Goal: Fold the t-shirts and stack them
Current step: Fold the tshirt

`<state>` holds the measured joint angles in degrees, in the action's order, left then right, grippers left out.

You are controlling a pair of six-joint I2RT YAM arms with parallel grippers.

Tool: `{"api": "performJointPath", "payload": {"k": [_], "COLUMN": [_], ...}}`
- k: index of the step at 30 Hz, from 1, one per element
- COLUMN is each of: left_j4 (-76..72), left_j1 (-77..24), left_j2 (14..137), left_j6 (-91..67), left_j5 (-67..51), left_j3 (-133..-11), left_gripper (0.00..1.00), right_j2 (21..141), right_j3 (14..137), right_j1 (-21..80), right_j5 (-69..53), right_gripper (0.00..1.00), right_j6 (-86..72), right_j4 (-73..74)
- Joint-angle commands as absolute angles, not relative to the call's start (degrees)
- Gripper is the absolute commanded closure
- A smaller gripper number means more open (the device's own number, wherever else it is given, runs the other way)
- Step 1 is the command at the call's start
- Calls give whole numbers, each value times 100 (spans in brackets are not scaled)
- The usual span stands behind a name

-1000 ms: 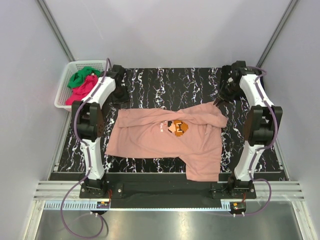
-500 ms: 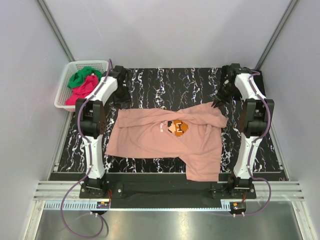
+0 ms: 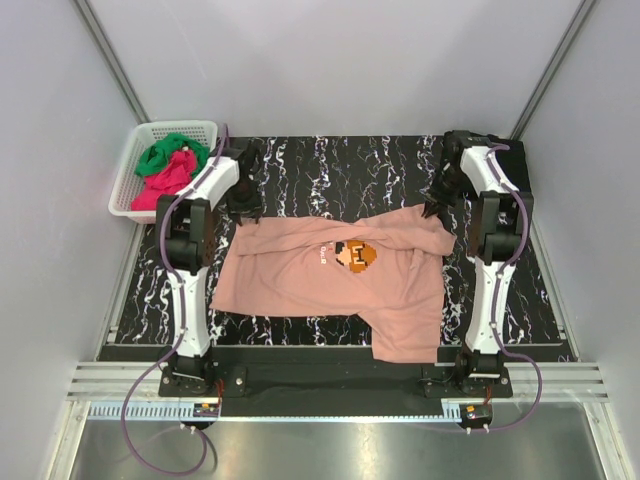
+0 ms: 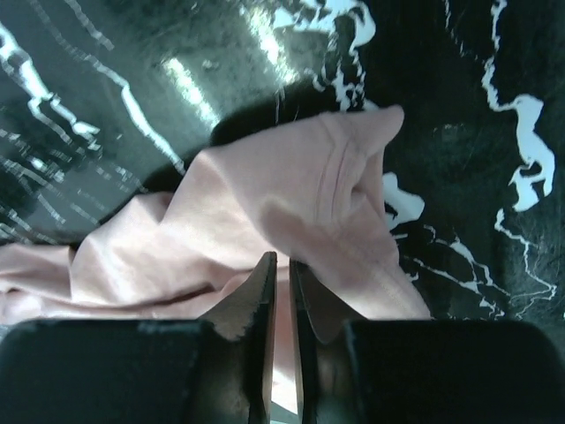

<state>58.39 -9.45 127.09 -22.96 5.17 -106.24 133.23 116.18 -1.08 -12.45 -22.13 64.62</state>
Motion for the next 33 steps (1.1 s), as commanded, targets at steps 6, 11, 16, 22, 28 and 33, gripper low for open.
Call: {"api": "performJointPath", "payload": {"k": [6,11,16,22,28,33], "left_j4": [5985,6302,6354,6513,6548,6679], "left_j1": [-967,-949,-862,-651,-405,-273], "left_j2": [13016,13271,13219,13228,13113,13315], "left_j6": [-2338,-2408,-2548,-2593,-2602,-2540], "left_j5": [879,879,967,1055,1108,1099], "left_j3": [-10854,-11171,-11206,-11294,-11241,-11618], "left_gripper": [62,89,100,100,100,100], "right_j2": [13806,14115,14247,14344,14388,14432], "right_j3": [12462,12963,13165,13289,13368,13412], "right_j1": [-35,-35,-35,-35,-35,-35], "right_j5": [-809,-703,-712,-519,-448,-492], "right_gripper": [90,100,100,100,100,100], "right_j6": [-2382,-2417,-2505,-2593,-2584,-2575], "right_j4": [7057,7470,7523,7681,7796,7822]}}
